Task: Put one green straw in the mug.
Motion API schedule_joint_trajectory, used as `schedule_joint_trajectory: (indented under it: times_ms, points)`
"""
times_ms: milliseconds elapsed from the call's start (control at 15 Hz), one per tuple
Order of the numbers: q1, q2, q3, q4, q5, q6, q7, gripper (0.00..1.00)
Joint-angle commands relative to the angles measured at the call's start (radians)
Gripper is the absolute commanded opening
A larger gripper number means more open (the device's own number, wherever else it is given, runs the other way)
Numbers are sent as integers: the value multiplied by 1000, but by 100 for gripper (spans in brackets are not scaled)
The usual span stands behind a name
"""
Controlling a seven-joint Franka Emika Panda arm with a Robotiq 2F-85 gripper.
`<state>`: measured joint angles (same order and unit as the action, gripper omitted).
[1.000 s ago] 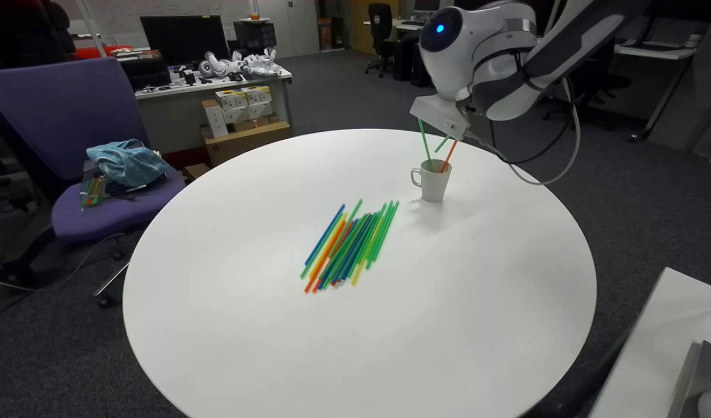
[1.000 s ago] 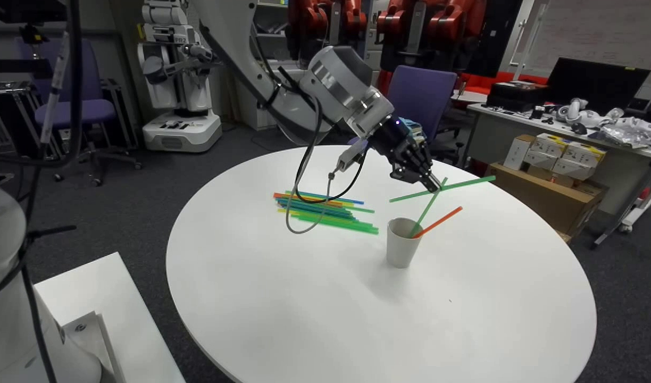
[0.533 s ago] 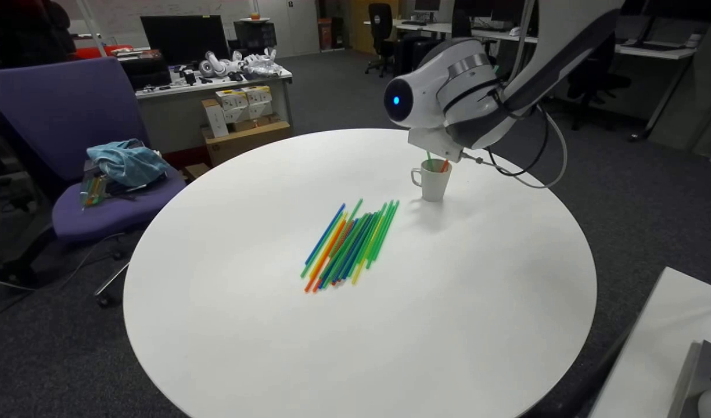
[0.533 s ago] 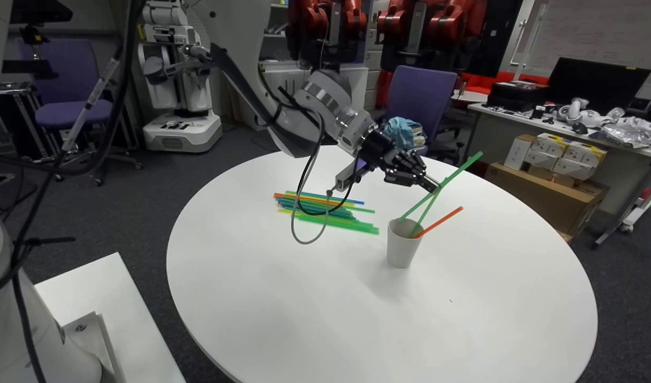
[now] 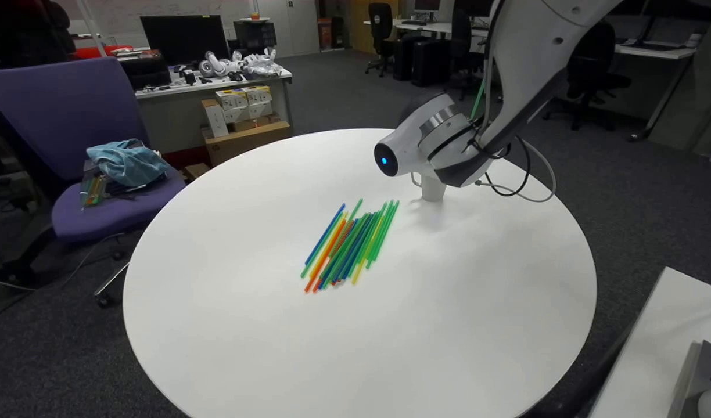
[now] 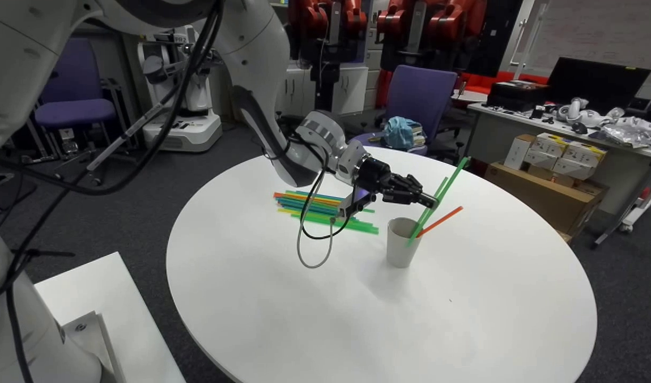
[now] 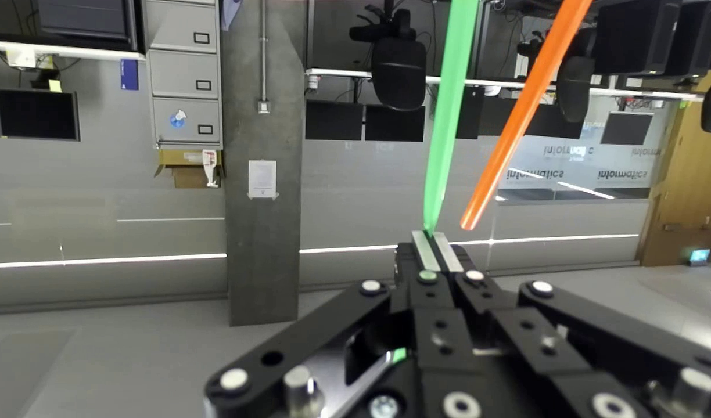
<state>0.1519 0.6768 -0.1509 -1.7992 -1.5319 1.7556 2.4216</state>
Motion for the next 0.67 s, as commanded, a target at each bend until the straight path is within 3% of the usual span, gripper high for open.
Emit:
schedule_joint_trajectory:
  times_ms: [0,600]
  points:
    - [-45,42,54,49,-55,-52,9,0]
    - [-54,28,79,120,-65,-65,11,0]
